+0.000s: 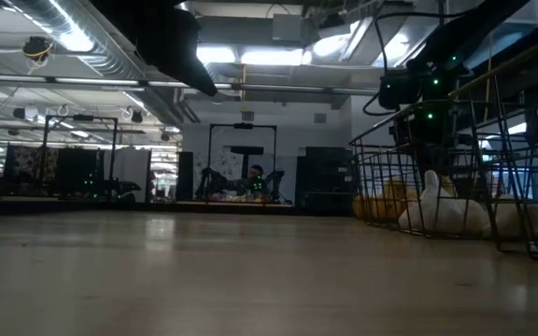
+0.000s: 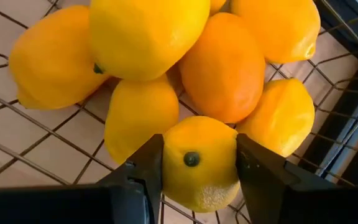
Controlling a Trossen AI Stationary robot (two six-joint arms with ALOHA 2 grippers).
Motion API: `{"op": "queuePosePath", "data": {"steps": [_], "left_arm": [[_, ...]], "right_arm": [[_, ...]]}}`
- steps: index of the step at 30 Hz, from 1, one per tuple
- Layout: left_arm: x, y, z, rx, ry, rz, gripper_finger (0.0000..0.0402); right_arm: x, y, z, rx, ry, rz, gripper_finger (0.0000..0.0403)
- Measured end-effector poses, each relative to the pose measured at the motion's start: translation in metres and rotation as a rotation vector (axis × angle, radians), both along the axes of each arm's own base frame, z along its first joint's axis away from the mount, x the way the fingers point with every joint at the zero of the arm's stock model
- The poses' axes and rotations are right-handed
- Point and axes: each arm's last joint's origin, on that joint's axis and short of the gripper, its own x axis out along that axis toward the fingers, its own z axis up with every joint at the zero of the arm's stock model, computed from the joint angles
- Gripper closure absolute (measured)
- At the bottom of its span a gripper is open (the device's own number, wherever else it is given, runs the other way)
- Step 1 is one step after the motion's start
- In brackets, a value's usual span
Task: Sort produce into baskets
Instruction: Put the yellow lemon into the top wire basket
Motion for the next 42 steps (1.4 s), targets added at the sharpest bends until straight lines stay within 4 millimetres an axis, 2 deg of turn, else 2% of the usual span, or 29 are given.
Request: {"op": "queuePosePath", "data": {"steps": [3, 10, 15, 18, 24, 27, 30, 36, 39, 42], "left_arm": [[0.000, 0.000, 0.000, 0.000, 0.000, 0.000, 0.0161], [0.000, 0.000, 0.000, 0.001, 0.001, 0.000, 0.0161], [0.000, 0.000, 0.000, 0.001, 0.002, -0.001, 0.0161], [0.000, 0.000, 0.000, 0.012, 0.013, -0.010, 0.0161], [0.000, -0.001, 0.002, 0.031, 0.031, -0.032, 0.0161], [-0.002, -0.008, 0.018, 0.047, 0.017, -0.084, 0.0161], [-0.008, -0.017, 0.046, 0.038, -0.033, -0.178, 0.0161], [-0.034, -0.028, 0.088, -0.067, -0.157, -0.344, 0.0161], [-0.047, -0.029, 0.096, -0.173, -0.202, -0.374, 0.0161], [-0.058, -0.032, 0.095, -0.345, -0.177, -0.429, 0.0161]], "right_arm": [[0.000, 0.000, 0.000, -0.003, 0.003, 0.000, 0.0224], [-0.001, 0.000, 0.000, -0.012, 0.022, 0.017, 0.0142], [-0.002, 0.000, 0.005, -0.065, 0.026, 0.029, 0.0123], [-0.004, 0.000, 0.019, -0.118, 0.016, 0.022, 0.0124], [-0.006, 0.006, 0.061, -0.219, -0.133, 0.033, 0.0129], [-0.001, 0.016, 0.079, -0.266, -0.249, 0.087, 0.0129], [0.006, 0.032, 0.093, -0.307, -0.349, 0.178, 0.0130], [0.029, 0.076, 0.105, -0.353, -0.485, 0.418, 0.0130], [0.043, 0.097, 0.102, -0.372, -0.552, 0.533, 0.0129], [0.054, 0.116, 0.097, -0.378, -0.591, 0.633, 0.0130]]}}
